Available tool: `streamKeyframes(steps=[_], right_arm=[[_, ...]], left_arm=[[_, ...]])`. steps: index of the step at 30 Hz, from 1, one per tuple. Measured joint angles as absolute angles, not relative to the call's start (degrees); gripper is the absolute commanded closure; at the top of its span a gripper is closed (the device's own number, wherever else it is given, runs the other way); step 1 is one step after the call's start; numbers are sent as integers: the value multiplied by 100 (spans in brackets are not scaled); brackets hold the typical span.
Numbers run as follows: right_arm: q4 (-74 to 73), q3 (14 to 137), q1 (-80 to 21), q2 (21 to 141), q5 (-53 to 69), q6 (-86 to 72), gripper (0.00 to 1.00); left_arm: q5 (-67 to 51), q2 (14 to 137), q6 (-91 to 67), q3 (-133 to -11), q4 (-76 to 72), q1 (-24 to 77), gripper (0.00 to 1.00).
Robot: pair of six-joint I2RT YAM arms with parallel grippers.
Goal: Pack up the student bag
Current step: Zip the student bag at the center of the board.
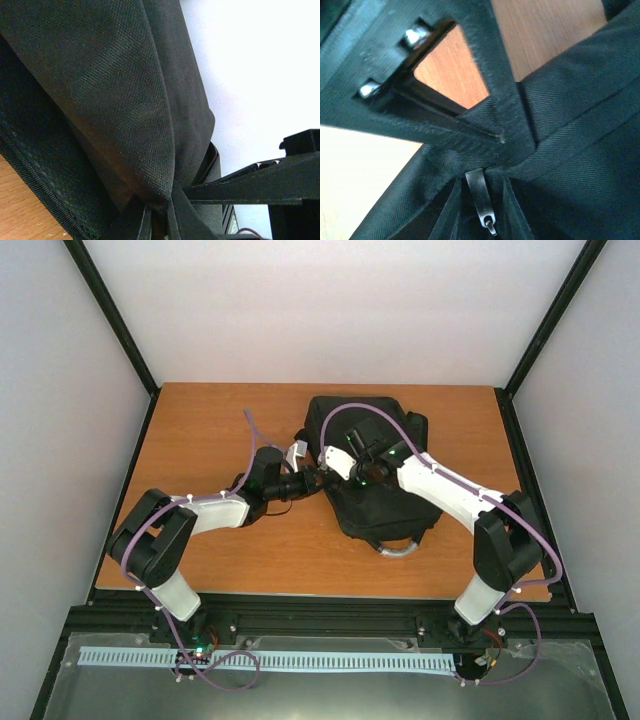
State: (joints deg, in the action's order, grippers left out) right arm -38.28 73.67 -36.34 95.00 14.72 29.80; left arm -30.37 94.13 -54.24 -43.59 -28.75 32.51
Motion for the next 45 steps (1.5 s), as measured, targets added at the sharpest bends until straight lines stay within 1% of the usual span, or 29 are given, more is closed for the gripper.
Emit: streamKeyframes(steps=[5,11,20,27,38,45], right_arm=[[-3743,7384,-3680,9542,1125,2801,89],[-3710,7389,-3704,9542,923,2602,97],[-3645,7218,-3669,9240,827,2403,97],[-3616,6967,-3365,8984,1151,2287,97],[-3599,6318,-2349,8311,1437,2191,97],[-3468,5999,-1527,8213,1741,2220,97]], left_arm=[[-3015,9413,-5398,-4357,-2845,3251,99],[-3000,9413,-5395,-4353,-2845,3253,99],[-2941,9389,-5376,-4353,-2838,3280,99],[-2818,9386,-5328,-4353,-2738,3330,99],[-2650,9386,-5225,-4265,-2506,3319,99],[-2620,9386,-5201,-4226,-2421,3251,99]])
